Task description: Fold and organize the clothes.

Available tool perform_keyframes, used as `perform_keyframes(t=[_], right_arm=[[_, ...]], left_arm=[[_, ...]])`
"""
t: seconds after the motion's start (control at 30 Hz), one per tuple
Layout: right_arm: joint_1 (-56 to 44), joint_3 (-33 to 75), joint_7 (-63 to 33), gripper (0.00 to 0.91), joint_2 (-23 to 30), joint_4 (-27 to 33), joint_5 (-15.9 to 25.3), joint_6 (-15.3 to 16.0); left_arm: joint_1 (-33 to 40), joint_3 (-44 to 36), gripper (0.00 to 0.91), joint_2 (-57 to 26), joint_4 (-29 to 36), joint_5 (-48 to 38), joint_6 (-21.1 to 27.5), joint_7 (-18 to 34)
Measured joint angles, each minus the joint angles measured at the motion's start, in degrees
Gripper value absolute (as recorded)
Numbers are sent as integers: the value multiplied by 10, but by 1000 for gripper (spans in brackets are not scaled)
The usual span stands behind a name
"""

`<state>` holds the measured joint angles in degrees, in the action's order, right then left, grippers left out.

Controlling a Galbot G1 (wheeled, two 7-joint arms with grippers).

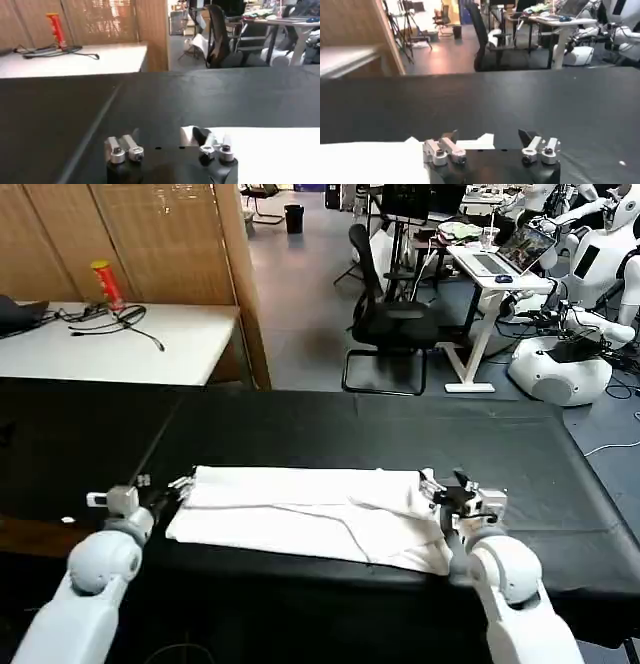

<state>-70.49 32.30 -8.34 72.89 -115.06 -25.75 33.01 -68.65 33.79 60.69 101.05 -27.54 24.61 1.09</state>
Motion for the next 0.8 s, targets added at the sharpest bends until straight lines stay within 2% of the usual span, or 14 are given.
perform_keyframes(t=[0.27, 0.5, 0.63, 0.8], right_arm=[[-29, 20, 0, 878, 1, -35, -6, -2], [-40, 20, 2, 878, 12, -39, -3, -5], [-43, 19, 3, 878, 15, -42, -1, -5], [-47, 21, 4, 878, 11, -43, 0, -4]], left_arm=[[-43, 18, 878, 31, 27, -85, 2, -3], [-36, 46, 878, 53, 39, -225, -20, 31], [-21, 47, 878, 58, 22, -198, -58, 36], [-27, 45, 878, 56, 15, -153, -66, 13]])
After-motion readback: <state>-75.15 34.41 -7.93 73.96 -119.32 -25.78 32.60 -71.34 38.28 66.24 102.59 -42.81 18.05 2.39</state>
